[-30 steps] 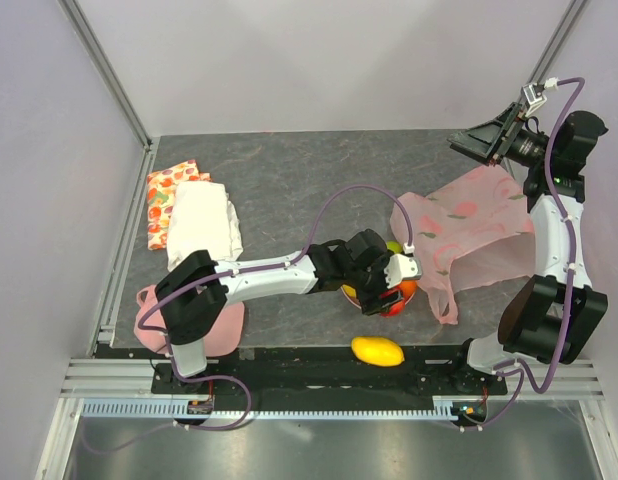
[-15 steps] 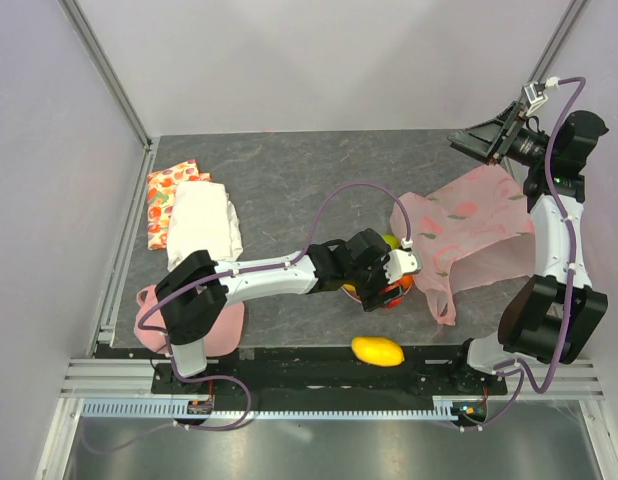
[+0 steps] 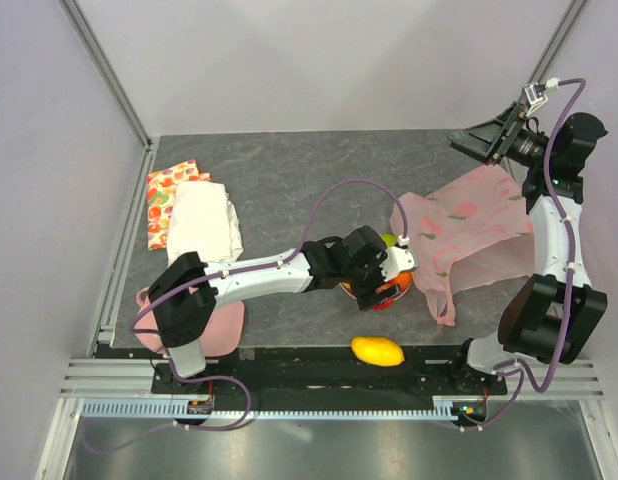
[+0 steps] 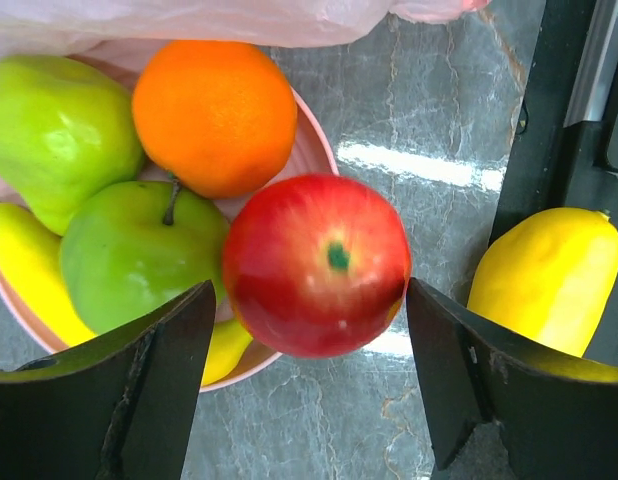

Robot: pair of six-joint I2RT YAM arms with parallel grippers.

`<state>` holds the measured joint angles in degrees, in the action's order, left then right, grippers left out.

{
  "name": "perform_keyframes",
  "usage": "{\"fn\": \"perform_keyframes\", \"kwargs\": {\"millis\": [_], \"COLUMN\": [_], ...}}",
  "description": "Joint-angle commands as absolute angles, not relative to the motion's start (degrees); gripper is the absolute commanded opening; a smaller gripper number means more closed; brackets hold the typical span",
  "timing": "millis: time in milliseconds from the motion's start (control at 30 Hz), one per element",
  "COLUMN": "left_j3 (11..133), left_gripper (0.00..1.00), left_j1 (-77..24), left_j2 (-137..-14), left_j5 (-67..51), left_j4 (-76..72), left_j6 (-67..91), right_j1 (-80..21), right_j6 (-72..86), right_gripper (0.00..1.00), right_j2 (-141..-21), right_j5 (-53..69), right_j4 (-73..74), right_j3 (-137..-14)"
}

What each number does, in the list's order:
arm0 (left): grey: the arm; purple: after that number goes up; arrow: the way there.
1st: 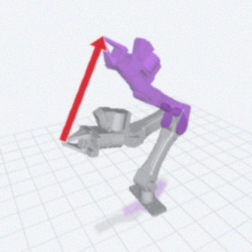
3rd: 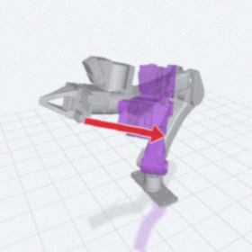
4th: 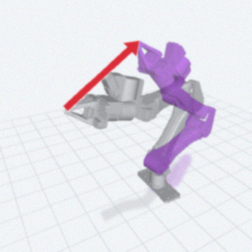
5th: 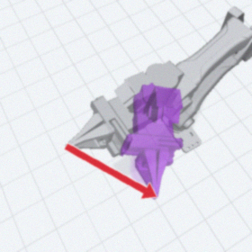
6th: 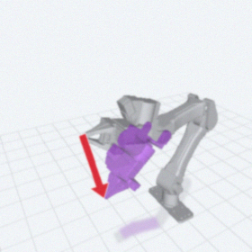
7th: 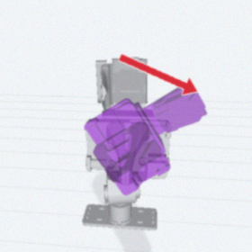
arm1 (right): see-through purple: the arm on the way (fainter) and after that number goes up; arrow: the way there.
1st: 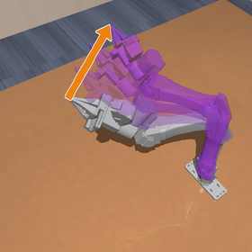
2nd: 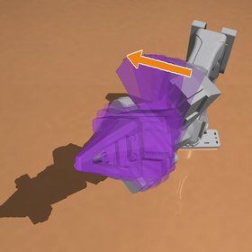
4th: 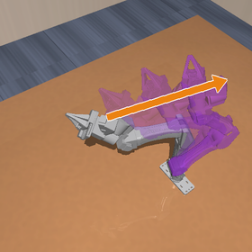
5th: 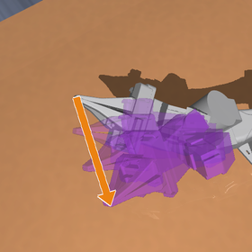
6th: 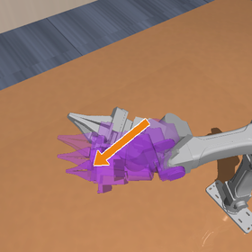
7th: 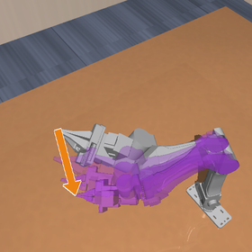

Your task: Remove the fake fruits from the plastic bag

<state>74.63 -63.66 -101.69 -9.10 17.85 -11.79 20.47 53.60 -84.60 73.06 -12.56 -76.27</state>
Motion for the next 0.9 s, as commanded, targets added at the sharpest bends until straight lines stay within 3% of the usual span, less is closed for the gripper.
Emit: {"fn": "perform_keyframes", "kwargs": {"millis": [0,100,533,767,867], "left_j3": [74.44,74.62,74.0,75.06,76.02], "left_gripper": [0.84,0.96,0.93,0.65,0.42], "left_j1": [-63.19,-63.19,-62.58,-62.14,-62.14], "left_j2": [-98.97,-98.44,-99.84,-100.81,-101.68], "left_j5": [-7.47,-7.12,-7.38,-10.54,-11.69], "left_j4": [17.67,17.67,16.61,16.44,16.17], "left_j6": [-10.72,-11.16,-12.39,-13.71,-14.59], "right_j1": [20.21,20.04,19.95,20.04,20.04], "right_j6": [56.16,57.13,56.87,56.78,56.87], "right_gripper": [0.98,0.98,0.98,0.98,0.98], "right_j2": [-84.81,-84.64,-84.64,-85.17,-85.52], "right_j5": [71.89,72.07,71.98,71.9,71.63], "right_j4": [-18.1,-18.98,-19.34,-19.34,-19.34], "right_j3": [-74.97,-74.71,-74.0,-74.18,-74.35]}}
